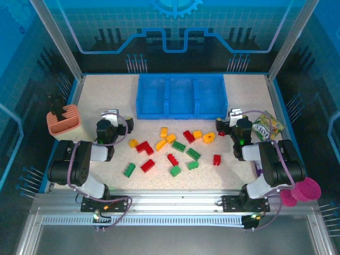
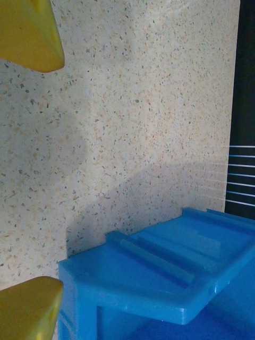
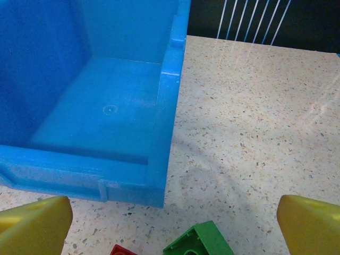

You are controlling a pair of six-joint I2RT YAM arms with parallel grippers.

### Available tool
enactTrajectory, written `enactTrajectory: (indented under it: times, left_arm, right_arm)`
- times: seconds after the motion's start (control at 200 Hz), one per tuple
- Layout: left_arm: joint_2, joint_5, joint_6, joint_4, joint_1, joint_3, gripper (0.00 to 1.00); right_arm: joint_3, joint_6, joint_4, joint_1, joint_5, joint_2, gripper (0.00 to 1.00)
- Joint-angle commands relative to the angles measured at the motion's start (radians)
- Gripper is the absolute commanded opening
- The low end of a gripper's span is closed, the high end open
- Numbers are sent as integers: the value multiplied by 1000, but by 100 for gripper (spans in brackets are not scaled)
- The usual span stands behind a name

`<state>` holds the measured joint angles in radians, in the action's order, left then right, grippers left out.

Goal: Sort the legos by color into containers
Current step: Pick up the lego from the middle-right of the table.

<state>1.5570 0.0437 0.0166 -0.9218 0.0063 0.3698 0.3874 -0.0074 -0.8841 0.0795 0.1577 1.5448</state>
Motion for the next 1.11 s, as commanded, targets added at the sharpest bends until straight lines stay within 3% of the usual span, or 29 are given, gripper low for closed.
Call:
enactTrajectory:
  times: [0.0,0.716,0.811,0.891,0.966,1.101]
  left_arm:
    - [-3,-15,-20,-3,-3,15,99]
    - [-8,-44,-13,0,12,15,100]
    - [-131,-11,-14,177,6,56,99]
    - [-299,83,4,429,-31,148,99]
    - [-390,50,62,696,-43,310,99]
    - [-383,27,28,1027,-109,594,99]
  right_arm:
    - [2,9,-33,5,17,0,100]
    - [13,14,1,0,18,-20,100]
    - [76,6,211,25,85,-140,100]
    - [212,78,554,43,177,-262,100]
    - [355,182,857,34,239,-309,100]
    - [544,336,1191,-22,157,-287,100]
